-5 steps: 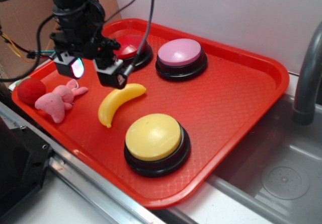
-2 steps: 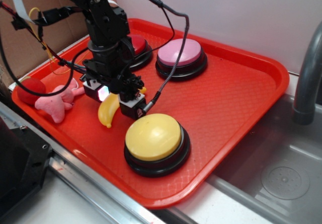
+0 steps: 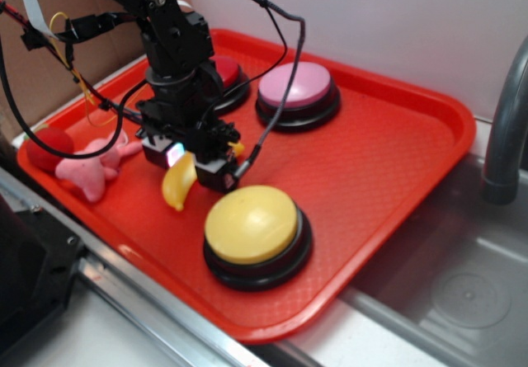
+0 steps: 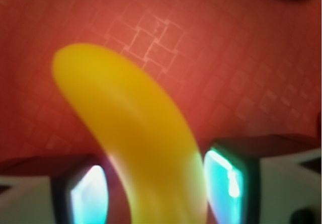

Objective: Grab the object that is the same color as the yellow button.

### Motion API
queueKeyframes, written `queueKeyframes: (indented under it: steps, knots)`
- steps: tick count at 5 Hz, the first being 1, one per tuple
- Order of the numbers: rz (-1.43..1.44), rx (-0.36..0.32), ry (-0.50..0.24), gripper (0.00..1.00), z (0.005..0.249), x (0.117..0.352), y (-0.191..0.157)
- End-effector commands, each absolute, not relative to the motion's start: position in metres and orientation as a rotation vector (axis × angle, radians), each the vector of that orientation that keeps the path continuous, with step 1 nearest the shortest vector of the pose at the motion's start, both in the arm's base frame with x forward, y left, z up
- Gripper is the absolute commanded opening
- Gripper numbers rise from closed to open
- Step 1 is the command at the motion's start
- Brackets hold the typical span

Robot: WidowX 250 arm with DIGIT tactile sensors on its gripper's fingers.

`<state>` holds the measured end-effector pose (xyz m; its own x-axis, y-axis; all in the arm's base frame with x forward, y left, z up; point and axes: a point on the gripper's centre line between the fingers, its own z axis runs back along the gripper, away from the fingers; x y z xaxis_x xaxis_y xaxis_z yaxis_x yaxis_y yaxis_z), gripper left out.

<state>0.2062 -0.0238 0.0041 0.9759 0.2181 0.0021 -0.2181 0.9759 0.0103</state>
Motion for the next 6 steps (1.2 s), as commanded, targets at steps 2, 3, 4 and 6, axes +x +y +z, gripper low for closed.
queueKeyframes:
  steps: [2, 3, 4, 6]
  knots:
    - [0.220, -0.006, 0.048, 0.00, 0.023, 0.213, -0.012]
    - [0.179, 0.041, 0.055, 0.00, 0.058, 0.213, -0.010]
    - [0.185, 0.032, 0.010, 0.00, 0.099, 0.210, -0.006]
    - [0.160, 0.043, -0.026, 0.00, 0.183, 0.206, 0.008]
